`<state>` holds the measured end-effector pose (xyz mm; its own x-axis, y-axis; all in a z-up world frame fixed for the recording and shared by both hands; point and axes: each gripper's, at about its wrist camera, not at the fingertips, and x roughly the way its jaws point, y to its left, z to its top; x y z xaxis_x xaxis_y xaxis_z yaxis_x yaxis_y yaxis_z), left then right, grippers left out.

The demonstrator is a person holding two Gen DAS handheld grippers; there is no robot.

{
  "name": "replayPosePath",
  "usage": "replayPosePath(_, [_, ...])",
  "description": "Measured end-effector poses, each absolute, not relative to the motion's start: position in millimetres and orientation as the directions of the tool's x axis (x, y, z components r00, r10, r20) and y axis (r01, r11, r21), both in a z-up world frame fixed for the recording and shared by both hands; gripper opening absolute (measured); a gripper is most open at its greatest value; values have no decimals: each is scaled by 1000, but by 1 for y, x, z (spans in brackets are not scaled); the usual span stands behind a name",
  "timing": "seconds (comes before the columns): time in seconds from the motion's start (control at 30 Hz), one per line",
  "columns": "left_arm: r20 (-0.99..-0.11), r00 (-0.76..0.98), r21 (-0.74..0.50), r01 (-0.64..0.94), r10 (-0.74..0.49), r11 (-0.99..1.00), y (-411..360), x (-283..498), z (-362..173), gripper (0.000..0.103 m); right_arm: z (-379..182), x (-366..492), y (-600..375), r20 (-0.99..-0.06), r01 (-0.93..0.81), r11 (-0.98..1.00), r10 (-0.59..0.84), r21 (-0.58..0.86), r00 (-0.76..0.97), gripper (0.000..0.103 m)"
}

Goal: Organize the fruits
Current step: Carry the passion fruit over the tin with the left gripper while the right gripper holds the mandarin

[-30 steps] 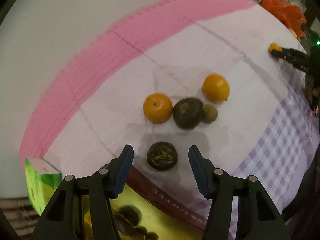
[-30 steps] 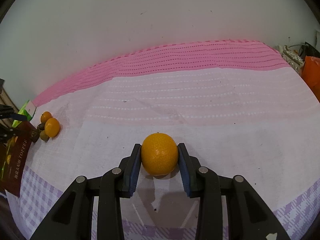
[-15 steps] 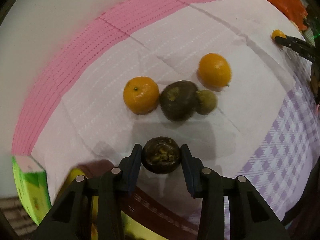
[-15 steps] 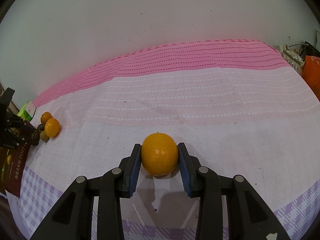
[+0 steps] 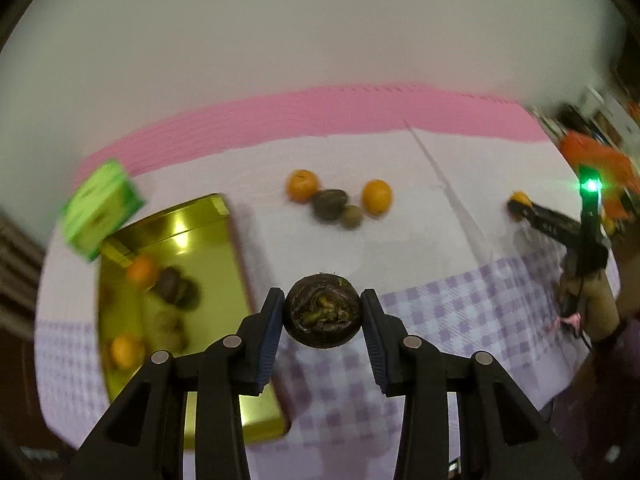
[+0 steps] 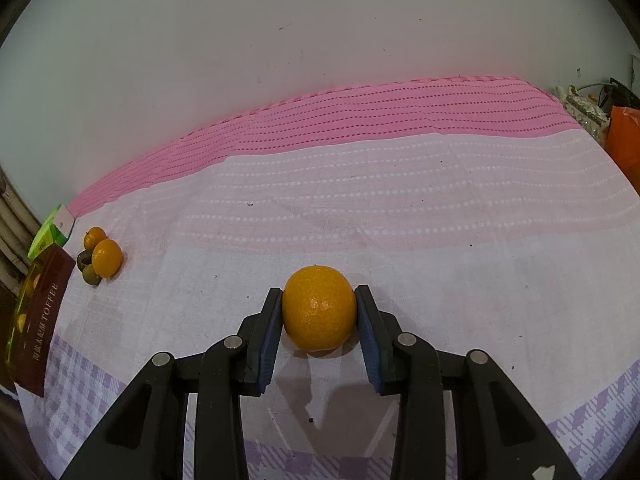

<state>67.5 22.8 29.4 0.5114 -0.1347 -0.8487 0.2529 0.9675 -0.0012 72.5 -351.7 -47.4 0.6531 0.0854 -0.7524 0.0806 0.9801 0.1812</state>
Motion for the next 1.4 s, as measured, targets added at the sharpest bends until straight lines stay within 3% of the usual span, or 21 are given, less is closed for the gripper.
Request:
replayPosePath(0.33, [-809, 587, -48, -10, -33, 999, 83, 20, 37, 40, -47, 74, -340, -766, 86, 989, 35, 117, 642, 34])
replayPosePath(0.83, [-786, 606, 29, -154, 118, 988, 130, 17, 1, 40, -48, 74, -335, -772, 89, 993, 0, 74, 636, 34])
replayPosePath(1.4, [-841, 538, -93, -234, 50, 968, 170, 30, -24, 40, -47, 75, -334, -773, 89, 994, -6, 65, 634, 34])
